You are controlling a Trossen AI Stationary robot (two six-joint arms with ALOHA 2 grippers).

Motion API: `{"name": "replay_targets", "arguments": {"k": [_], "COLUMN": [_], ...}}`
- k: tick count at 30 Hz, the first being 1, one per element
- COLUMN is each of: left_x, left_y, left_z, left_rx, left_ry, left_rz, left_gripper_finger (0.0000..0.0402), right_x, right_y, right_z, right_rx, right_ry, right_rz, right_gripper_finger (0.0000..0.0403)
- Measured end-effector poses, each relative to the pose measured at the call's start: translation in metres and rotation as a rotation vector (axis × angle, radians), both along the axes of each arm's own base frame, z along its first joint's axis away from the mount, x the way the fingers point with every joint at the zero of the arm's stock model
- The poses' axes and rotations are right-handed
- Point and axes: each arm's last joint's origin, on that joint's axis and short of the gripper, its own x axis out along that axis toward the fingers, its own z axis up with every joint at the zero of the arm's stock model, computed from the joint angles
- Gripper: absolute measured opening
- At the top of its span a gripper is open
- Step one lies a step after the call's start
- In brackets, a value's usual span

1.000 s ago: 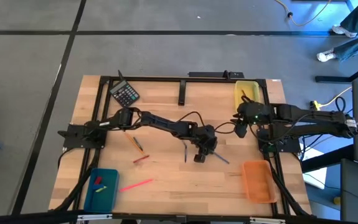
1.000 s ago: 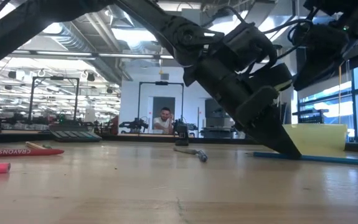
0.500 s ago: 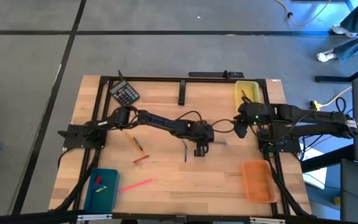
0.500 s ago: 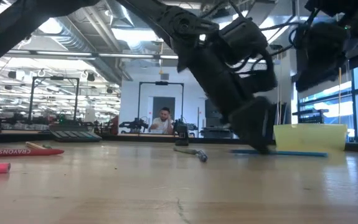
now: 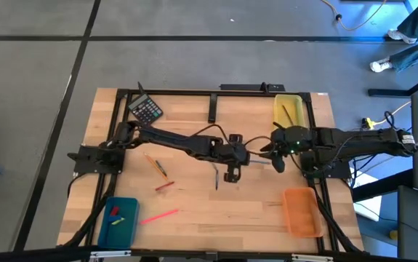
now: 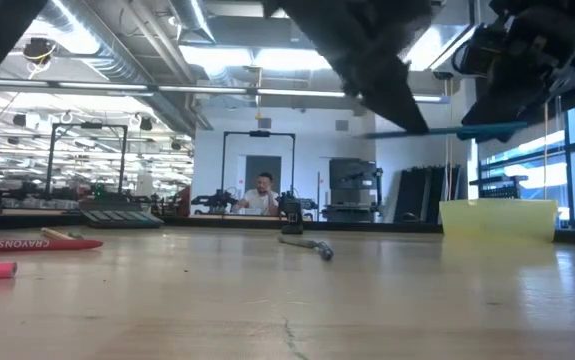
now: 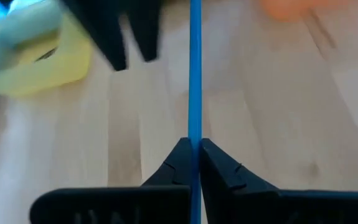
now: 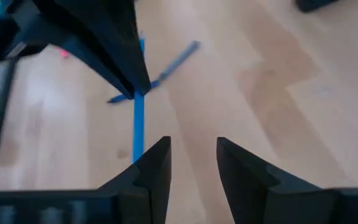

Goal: Sort crayons/erasers/pens/pencils in bins
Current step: Put the blue pencil into the yellow bin

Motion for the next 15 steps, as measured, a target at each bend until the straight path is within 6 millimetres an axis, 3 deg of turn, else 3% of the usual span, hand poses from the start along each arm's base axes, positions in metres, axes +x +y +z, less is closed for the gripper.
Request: {"name": "replay_targets", "arguments": {"k": [7, 15], "left_x": [-0.01, -0.011], "left_y": [-0.02, -0.027], "left_z": [0.005, 0.004], "left_rx": [0.208, 0.264], "left_ry": [0.082, 0.101], "left_rz": [-0.219, -0.281], "left_gripper_finger": [0.0007, 0.0002], "right_x": [0.018, 0.047], "right_y": [0.01, 0.019], "right_z": [-0.013, -0.014], "right_rx": [0.012, 0.073], "right_ry": [0.048, -0.1], "right_rz": [0.09, 0.305], "right_gripper_finger": [0.0137, 0.0187]}}
